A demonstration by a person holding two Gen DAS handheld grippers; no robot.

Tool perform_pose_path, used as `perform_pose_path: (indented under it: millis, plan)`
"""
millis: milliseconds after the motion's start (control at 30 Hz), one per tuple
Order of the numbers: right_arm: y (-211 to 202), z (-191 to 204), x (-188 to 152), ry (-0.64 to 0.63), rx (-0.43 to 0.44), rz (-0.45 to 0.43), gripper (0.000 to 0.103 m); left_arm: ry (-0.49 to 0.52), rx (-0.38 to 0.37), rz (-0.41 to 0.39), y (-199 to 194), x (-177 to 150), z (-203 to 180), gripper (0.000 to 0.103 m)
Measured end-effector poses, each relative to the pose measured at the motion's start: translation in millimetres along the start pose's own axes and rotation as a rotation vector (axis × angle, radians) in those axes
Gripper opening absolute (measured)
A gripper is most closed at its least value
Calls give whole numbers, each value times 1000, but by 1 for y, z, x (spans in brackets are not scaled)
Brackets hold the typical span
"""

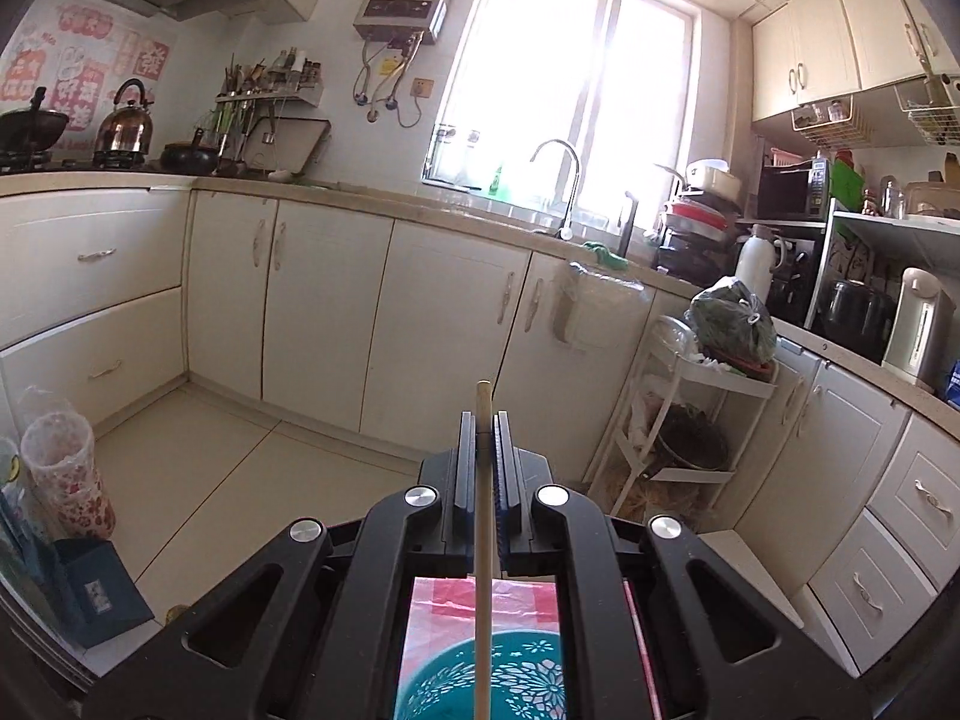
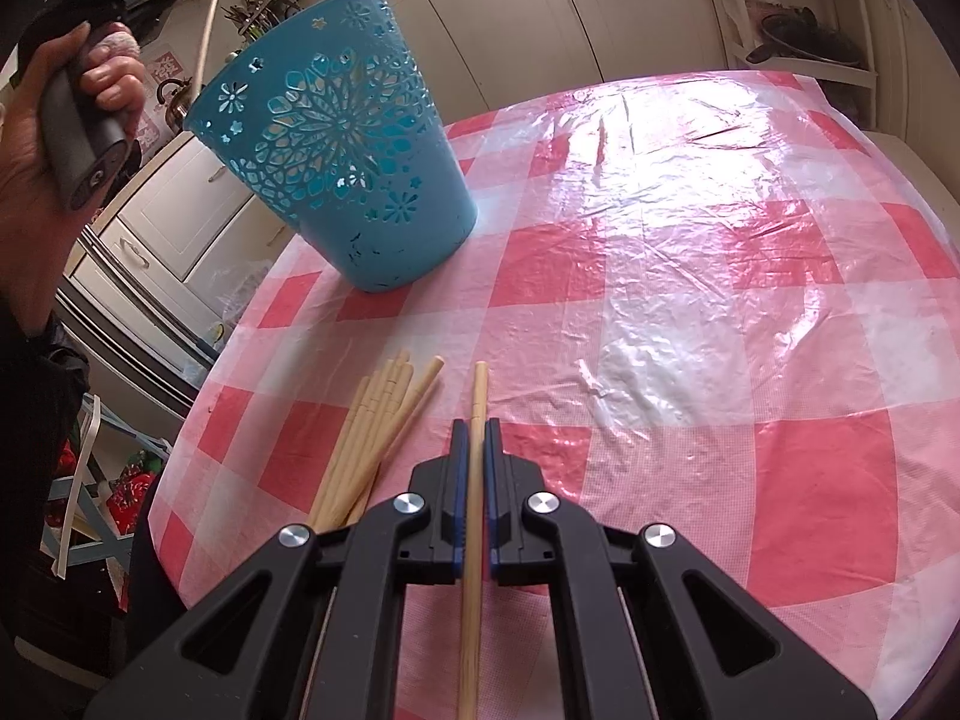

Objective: Organize utensils
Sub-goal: 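Lift the chopstick with the left gripper over the teal bin and drop it in, then carry the held chopstick with the right gripper into the teal bin and release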

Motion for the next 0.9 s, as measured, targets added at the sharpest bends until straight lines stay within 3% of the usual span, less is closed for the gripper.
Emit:
perform_pose_path:
  millis: [233,467,500,567,633,733,900]
  plan:
    - [0,0,0,0,0,0,4,25,21,67,13,-35,8,5]
    - [0,0,0,4,4,1,5,84,-7,162,-10,-72,1,6]
    - [1,1,0,5,11,1,6,85,-11,174,-16,-76,2,9]
    - [1,3,0,4,25,4,11,90,-13,193,-31,-84,5,25]
    - [1,5,0,-3,34,6,14,91,8,176,-50,-85,12,59]
    - [2,10,0,-45,-4,7,13,85,31,149,-83,-87,28,75]
    - [6,20,-1,-192,-129,7,5,13,58,202,-118,-111,63,85]
Point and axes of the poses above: each gripper's, at about its wrist camera, not at the fingertips, and y roughly the way its jaws point, z to its left, x to its top, the point moved 8 cm from there along y, roughly the way its jaws point, and after that the axes turned 3 degrees about -z, right-handed, at the moved point
